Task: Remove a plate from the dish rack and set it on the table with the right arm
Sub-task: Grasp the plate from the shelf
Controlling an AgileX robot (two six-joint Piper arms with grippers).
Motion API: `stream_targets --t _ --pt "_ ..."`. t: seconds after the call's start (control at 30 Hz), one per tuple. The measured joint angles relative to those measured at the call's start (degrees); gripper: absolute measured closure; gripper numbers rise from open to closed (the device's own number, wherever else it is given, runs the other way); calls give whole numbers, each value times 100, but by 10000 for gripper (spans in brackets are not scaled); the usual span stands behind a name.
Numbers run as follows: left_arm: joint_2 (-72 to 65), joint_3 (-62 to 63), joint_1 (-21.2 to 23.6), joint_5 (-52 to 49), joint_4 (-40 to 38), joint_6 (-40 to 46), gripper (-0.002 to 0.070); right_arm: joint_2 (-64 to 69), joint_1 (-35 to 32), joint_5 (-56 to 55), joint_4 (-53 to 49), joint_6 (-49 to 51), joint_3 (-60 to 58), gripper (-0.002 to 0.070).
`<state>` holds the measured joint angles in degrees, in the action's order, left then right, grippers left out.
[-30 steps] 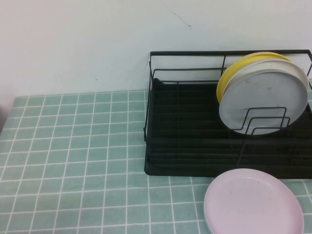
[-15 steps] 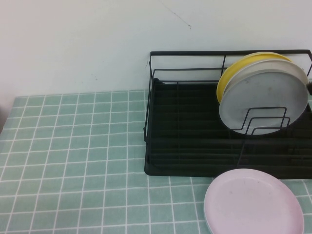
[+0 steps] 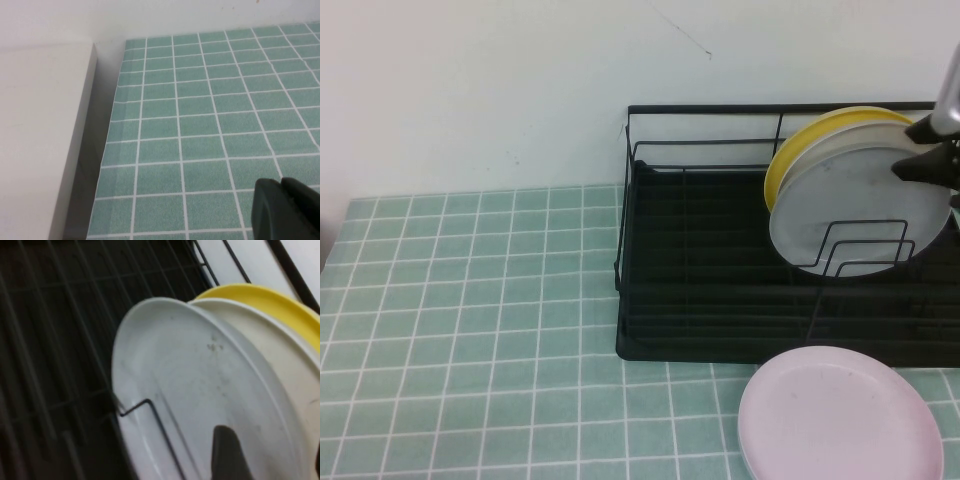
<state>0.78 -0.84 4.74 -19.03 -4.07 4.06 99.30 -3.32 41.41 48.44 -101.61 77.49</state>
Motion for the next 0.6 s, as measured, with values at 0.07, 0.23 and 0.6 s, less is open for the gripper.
stream_targets --t 0.07,0.23,0.6 --pt "0 0 0 0 0 -13 678 124 48 -151 0 -127 38 318" --pt "0 0 0 0 0 -13 678 317 63 -490 0 -325 36 318" --pt "0 0 0 0 0 -13 678 445 72 -914 113 -640 36 319"
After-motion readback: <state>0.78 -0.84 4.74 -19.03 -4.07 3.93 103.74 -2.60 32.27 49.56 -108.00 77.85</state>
